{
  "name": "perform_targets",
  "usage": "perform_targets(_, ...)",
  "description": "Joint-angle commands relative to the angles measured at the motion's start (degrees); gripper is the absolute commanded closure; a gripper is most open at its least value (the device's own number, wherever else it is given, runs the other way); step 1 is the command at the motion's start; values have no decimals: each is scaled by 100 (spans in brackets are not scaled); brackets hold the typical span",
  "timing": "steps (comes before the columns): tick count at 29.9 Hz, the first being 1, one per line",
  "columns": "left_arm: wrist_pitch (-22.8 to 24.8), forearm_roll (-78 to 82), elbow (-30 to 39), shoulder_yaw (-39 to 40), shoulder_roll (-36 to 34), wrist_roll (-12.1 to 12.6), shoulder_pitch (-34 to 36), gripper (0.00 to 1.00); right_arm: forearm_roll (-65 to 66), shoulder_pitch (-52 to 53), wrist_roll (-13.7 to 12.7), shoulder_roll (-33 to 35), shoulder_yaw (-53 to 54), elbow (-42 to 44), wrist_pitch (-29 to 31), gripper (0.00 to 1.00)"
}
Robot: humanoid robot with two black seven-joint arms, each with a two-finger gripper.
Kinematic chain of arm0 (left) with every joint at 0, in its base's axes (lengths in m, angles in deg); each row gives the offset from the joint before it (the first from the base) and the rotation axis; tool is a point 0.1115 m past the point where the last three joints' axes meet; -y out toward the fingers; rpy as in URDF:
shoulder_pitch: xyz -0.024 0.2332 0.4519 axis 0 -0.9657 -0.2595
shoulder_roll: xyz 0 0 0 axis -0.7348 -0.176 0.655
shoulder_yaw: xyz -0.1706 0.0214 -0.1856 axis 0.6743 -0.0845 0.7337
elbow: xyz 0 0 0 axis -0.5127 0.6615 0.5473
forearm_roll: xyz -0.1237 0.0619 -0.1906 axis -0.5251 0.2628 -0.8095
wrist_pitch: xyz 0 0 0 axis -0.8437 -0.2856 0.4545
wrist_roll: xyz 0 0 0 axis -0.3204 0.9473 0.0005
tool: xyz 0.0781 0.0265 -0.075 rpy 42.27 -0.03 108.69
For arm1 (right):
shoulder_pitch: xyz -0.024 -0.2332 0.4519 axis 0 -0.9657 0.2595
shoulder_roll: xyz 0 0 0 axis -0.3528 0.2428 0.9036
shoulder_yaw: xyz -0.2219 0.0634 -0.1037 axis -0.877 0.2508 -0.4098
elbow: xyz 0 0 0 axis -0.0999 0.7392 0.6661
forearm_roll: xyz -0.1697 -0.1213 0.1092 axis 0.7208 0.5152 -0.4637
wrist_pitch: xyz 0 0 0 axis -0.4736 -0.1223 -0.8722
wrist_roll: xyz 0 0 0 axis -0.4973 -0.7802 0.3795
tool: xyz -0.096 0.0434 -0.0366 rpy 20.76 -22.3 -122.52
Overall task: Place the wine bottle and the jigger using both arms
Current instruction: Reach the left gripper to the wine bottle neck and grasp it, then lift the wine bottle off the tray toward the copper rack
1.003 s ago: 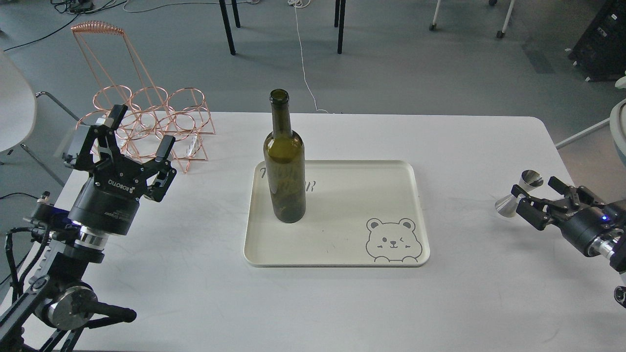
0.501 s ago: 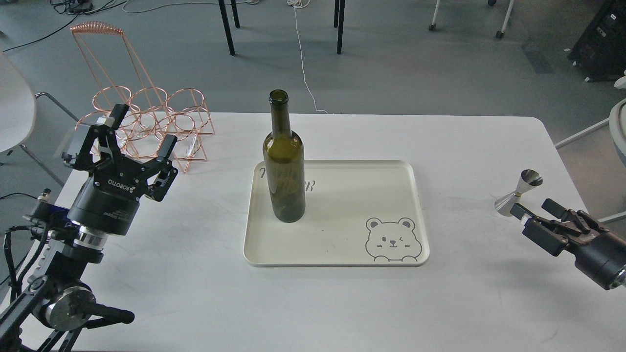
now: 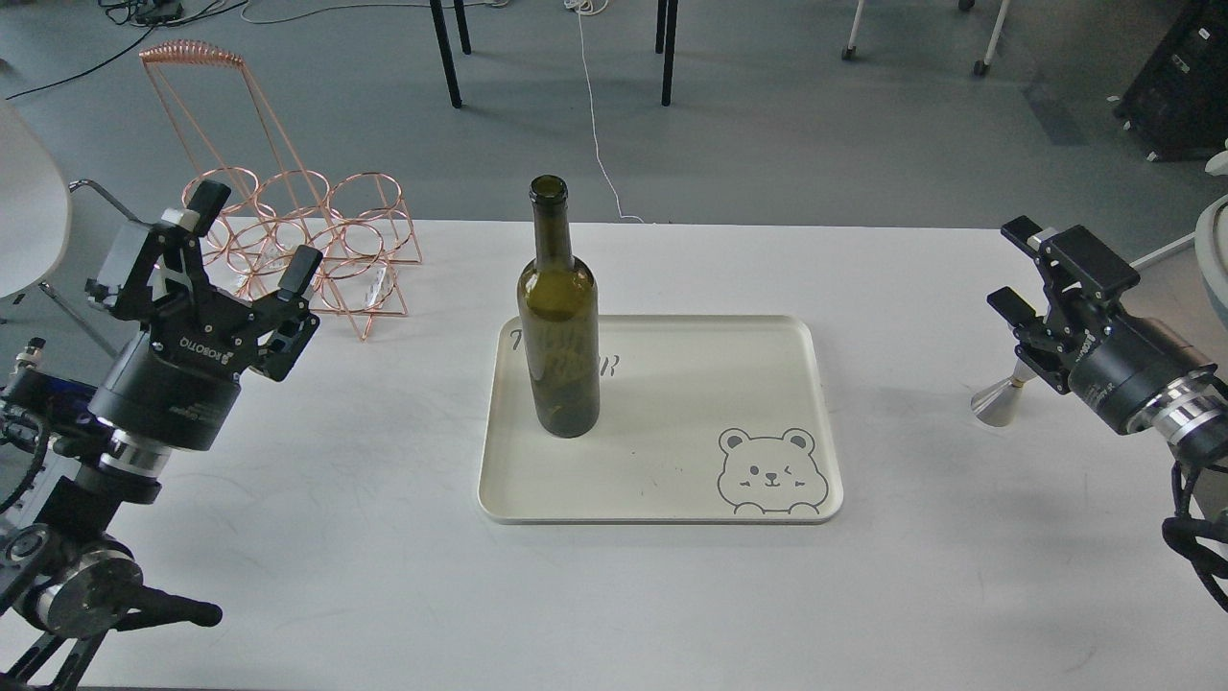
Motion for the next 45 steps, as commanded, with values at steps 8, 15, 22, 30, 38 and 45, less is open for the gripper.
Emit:
perform_targets(8, -1, 3875, 608, -145, -898, 0, 953, 2, -779, -31, 1, -1191, -97, 1196, 426, 1)
perform_targets(15, -36, 5767, 600, -1286, -1109, 0, 2684, 2, -761, -57, 1, -1174, -159, 1196, 417, 1)
perform_targets(22, -98, 5918, -6, -2088, -1022, 0, 3521, 2, -752, -57, 1, -1147, -159, 1196, 409, 1)
perform_targets(30, -133, 5936, -542, -2571, -714, 0, 4066, 2, -682, -66, 1, -1147, -150, 1196, 400, 1)
perform_targets(38, -142, 6164, -1035, -2835, -249, 0, 4418, 2, -682, -66, 1, -1147, -141, 1196, 365, 1)
perform_targets(45, -273, 6295, -1246, -2861, 7, 0, 4427, 4, -682, -75, 1, -1121, -141, 1196, 365, 1)
